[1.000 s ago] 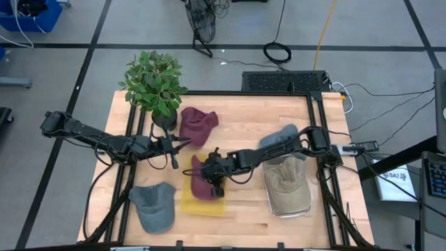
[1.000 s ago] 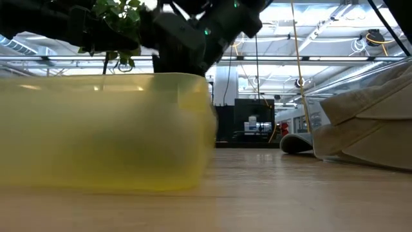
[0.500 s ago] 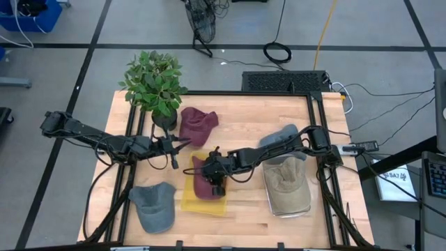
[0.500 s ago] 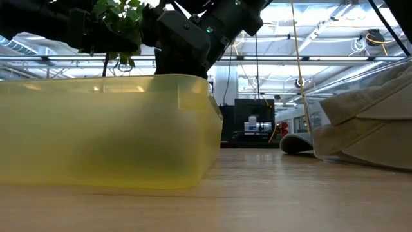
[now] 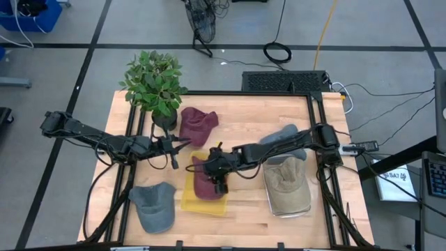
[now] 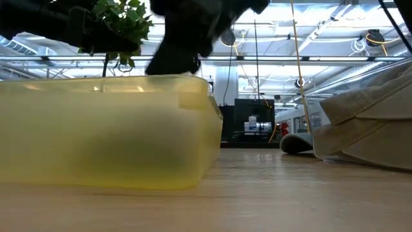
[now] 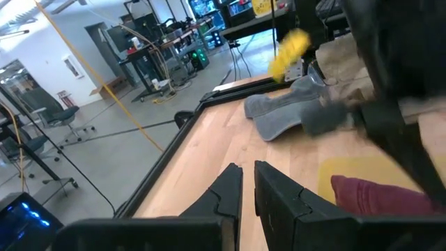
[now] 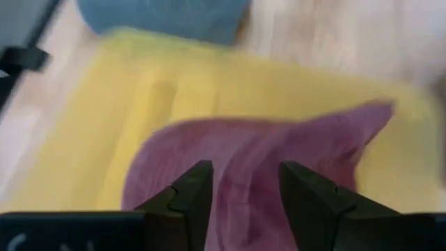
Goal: Pick & Place hat
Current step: Put the red cap into the yellow bin
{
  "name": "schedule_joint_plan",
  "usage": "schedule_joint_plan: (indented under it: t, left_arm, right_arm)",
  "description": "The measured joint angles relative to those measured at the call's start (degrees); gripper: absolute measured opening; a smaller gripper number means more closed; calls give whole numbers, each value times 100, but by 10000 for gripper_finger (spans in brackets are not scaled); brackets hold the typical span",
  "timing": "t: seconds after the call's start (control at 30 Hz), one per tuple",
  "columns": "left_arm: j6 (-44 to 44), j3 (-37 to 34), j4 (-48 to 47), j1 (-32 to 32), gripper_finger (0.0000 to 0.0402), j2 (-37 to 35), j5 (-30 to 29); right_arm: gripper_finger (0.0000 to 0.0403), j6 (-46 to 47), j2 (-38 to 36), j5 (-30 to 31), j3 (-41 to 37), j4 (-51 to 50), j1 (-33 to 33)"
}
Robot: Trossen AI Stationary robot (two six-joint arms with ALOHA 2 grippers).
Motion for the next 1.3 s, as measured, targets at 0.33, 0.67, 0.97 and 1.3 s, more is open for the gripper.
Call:
schedule_joint_plan:
  t: [0.33, 0.67, 0.97, 1.3]
  left_arm:
    - [133, 0, 54, -14, 47, 1, 4]
    - [96, 0, 58, -79, 47, -1, 7]
    - [-358, 0, 59, -76, 46, -1, 4]
    - [-317, 0, 301, -70, 47, 0, 2]
  right_arm:
    - [16, -977, -2016, 349, -16, -814, 337]
    - [2, -1044, -5101, 1215, -1933, 305, 590]
    - [1, -980, -7905, 1715, -4942, 1759, 497]
    - [0, -1112, -9427, 1744, -7366, 3311, 388]
